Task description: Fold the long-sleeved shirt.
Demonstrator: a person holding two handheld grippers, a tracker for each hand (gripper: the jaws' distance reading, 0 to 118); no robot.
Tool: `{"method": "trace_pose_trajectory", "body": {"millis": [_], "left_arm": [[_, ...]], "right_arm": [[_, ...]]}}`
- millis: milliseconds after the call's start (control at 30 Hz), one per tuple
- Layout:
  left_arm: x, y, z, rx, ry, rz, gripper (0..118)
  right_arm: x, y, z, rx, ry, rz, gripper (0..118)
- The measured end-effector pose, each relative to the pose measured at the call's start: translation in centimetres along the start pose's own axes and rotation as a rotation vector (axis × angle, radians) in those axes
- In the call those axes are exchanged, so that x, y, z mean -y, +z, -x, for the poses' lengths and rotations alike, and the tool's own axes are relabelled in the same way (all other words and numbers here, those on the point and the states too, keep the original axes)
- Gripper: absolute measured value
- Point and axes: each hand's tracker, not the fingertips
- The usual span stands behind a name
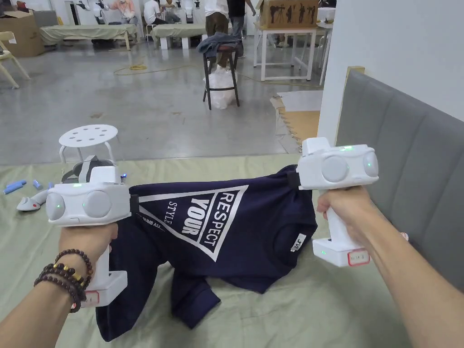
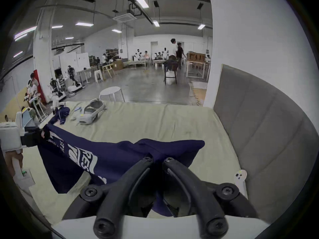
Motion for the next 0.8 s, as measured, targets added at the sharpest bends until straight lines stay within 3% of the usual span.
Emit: {"method": "trace_pose_trajectory", "body": {"millis": [100, 267, 467, 600, 633, 700, 733, 767, 800], "left_arm": [[2.8, 4.5, 0.1, 0.015, -0.027, -0.046, 6], [13.0, 12.2, -0.4, 0.009, -0.068, -0.073, 6], [27.8, 12.4, -0.6, 0.044, -0.13, 0.221, 6], [33.2, 10.9, -0.5, 0.047, -0.08, 0.325, 8], [33.4, 10.7, -0.4, 0.048, -0.085, 0.312, 17], [32.8, 11.0, -0.4, 0.042, -0.077, 0.287, 53], [32.2, 11.3, -0.3, 0.051, -0.064, 0.281, 64], [31.3, 11.6, 0.1, 0.09, -0.046, 0.27, 64], [30.6, 12.0, 0.3, 0.103, -0.048, 0.261, 99]], "right_arm": [[3.9, 5.1, -0.2, -0.027, -0.029, -0.037, 4], [14.5, 12.7, 0.5, -0.05, -0.031, -0.022, 4], [28.8, 14.4, 1.1, -0.003, -0.066, 0.282, 5], [35.1, 12.3, 0.8, 0.011, -0.136, 0.441, 4], [35.5, 12.7, 1.0, 0.012, -0.132, 0.451, 4], [35.0, 12.7, 1.0, 0.003, -0.162, 0.431, 12], [34.0, 13.1, 1.1, 0.005, -0.154, 0.43, 17], [33.5, 13.3, 1.0, 0.01, -0.122, 0.409, 17], [32.7, 13.8, 1.1, 0.018, -0.102, 0.381, 56]]}}
